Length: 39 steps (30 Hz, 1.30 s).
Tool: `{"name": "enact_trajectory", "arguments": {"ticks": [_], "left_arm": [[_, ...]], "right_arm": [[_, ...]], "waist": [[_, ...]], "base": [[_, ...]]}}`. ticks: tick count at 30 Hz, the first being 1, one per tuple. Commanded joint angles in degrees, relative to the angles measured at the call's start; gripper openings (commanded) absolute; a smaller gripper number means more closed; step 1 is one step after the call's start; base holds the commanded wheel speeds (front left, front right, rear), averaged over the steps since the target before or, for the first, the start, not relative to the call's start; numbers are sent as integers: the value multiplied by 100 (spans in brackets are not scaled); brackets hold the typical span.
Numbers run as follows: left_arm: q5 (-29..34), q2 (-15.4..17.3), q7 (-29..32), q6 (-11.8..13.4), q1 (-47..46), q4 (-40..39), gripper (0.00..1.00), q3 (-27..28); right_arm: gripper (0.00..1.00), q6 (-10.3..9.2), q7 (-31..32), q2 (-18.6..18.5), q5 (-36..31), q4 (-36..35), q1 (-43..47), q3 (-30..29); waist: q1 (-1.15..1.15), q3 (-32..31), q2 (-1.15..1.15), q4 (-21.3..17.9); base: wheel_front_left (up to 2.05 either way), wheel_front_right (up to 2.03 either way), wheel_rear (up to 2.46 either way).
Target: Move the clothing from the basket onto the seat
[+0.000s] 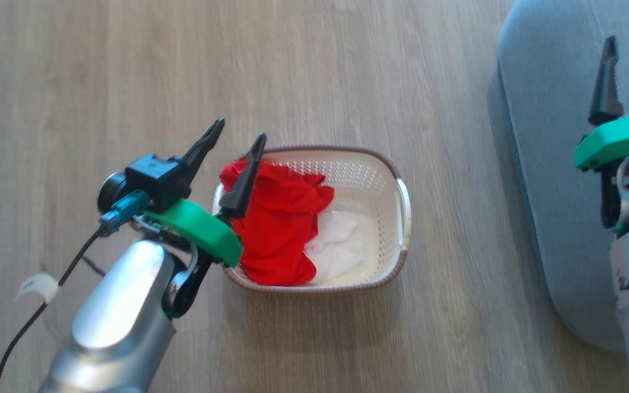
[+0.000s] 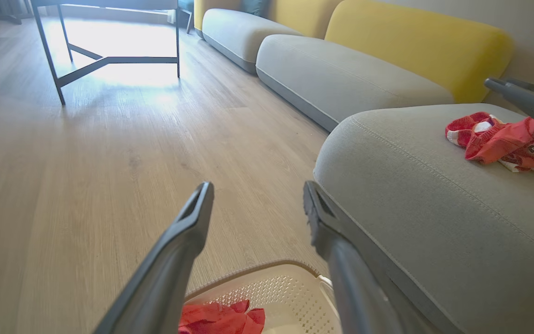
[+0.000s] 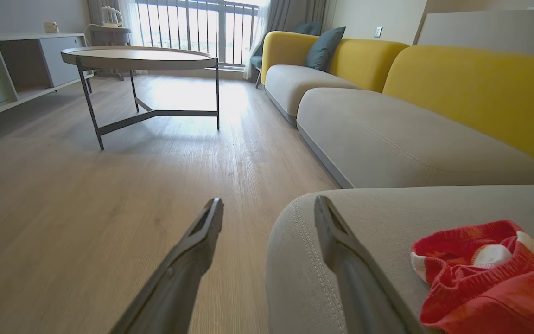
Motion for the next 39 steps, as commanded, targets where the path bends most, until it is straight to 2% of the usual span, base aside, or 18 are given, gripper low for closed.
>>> {"name": "enact_trajectory", "arguments": {"ticks": [1, 8, 16, 29, 39], "left_arm": [[54, 52, -28, -36, -60, -125, 100, 277], [414, -120, -28, -36, 414, 71, 100, 1098], [803, -307, -28, -36, 938, 94, 100, 1967], [1235, -521, -28, -36, 1586, -27, 100, 2761], [1542, -717, -28, -36, 1878, -292, 100, 3183]], "right_arm": [[100, 40, -28, -15, 50, -206, 36, 112], [100, 40, -28, 77, 235, -248, 428, 423], [100, 40, -28, 291, 416, -546, 898, 650], [100, 40, -28, 595, 433, -811, 1777, 879], [100, 40, -28, 683, 374, -958, 2065, 1112]], "waist": [[0, -209, 0, 166], [0, -677, 0, 349], [0, -1025, 0, 361], [0, -1382, 0, 190], [0, -1495, 0, 68]], "base": [[0, 0, 0], [0, 0, 0], [0, 0, 0], [0, 0, 0], [0, 0, 0]]}}
